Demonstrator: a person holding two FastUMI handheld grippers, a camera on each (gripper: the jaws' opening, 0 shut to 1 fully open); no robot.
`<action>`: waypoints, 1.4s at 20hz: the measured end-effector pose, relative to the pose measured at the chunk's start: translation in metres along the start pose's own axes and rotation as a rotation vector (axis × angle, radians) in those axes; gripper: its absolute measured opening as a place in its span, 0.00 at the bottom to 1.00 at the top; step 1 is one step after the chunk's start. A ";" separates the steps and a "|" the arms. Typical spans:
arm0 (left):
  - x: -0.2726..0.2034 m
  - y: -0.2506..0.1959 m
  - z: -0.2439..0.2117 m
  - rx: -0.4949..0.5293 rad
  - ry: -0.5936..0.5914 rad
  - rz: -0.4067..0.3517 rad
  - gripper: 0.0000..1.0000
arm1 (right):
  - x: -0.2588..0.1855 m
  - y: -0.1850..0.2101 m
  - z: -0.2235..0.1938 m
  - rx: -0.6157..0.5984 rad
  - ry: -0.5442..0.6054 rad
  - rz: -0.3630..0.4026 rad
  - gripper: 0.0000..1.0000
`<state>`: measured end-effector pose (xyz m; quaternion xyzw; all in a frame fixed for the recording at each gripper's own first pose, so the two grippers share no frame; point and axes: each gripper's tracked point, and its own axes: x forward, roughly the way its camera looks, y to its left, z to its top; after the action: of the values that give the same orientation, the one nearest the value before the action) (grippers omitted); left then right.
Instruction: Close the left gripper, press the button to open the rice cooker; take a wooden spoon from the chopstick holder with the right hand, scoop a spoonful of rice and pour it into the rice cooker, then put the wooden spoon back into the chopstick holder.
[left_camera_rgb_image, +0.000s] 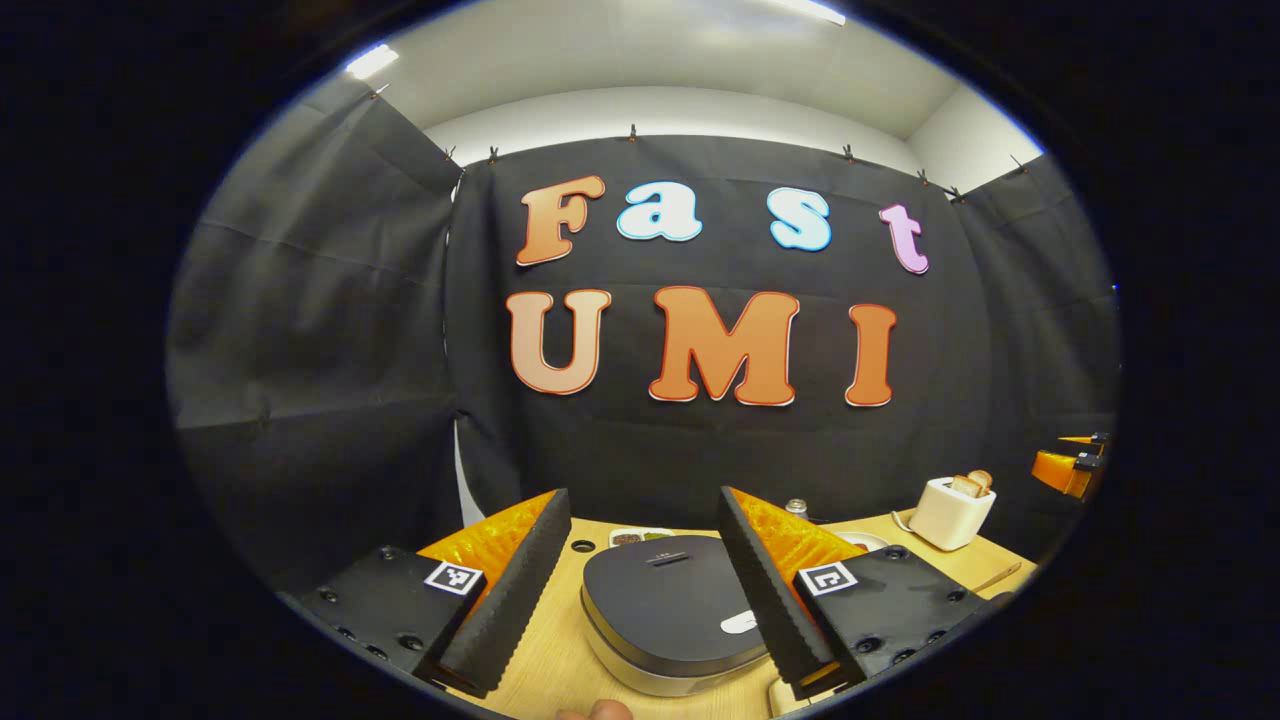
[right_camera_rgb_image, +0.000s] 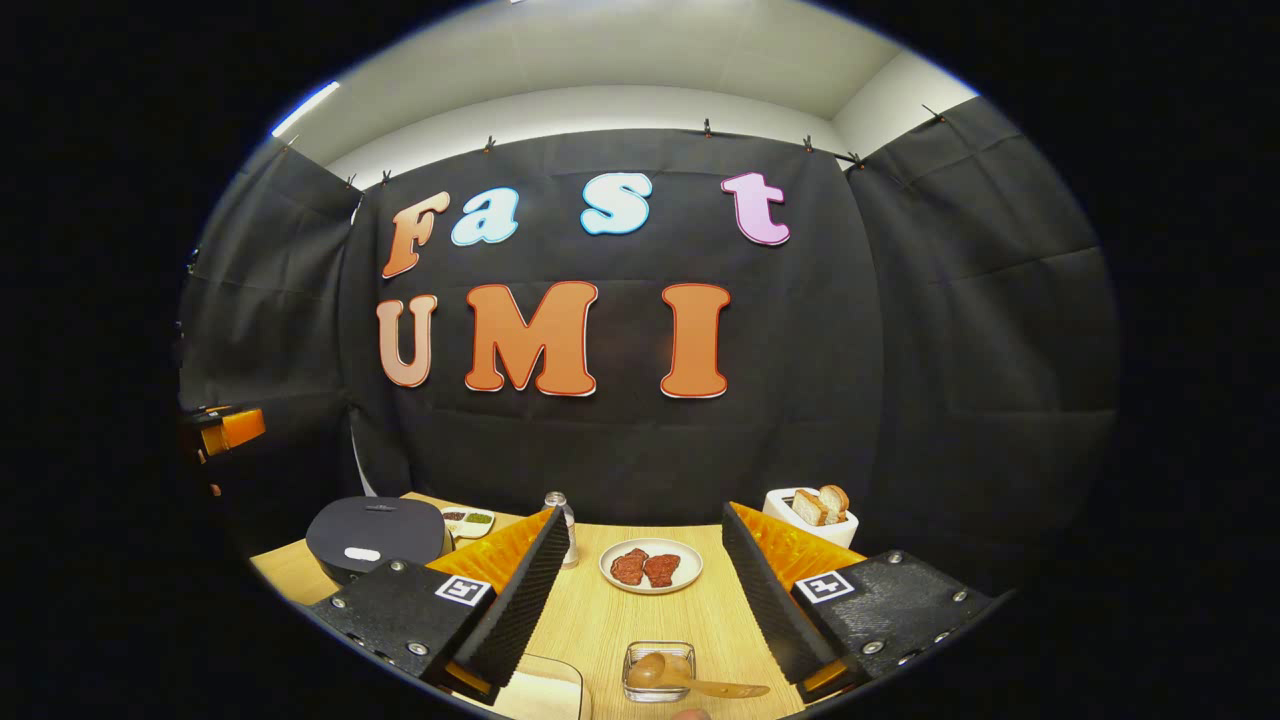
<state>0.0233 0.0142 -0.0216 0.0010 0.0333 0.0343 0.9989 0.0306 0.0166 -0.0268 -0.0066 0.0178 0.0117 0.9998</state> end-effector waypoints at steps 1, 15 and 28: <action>0.003 -0.003 -0.002 -0.015 0.013 -0.012 0.99 | -0.001 0.000 0.001 0.002 0.000 0.002 0.95; 0.018 -0.084 -0.100 -0.085 0.405 -0.294 0.05 | -0.017 -0.026 0.003 0.020 -0.009 -0.029 0.95; 0.032 -0.104 -0.176 0.001 0.602 -0.308 0.05 | -0.004 -0.047 -0.034 0.052 0.056 -0.043 0.95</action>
<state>0.0508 -0.0870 -0.2001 -0.0137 0.3265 -0.1183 0.9377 0.0269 -0.0307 -0.0604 0.0187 0.0459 -0.0104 0.9987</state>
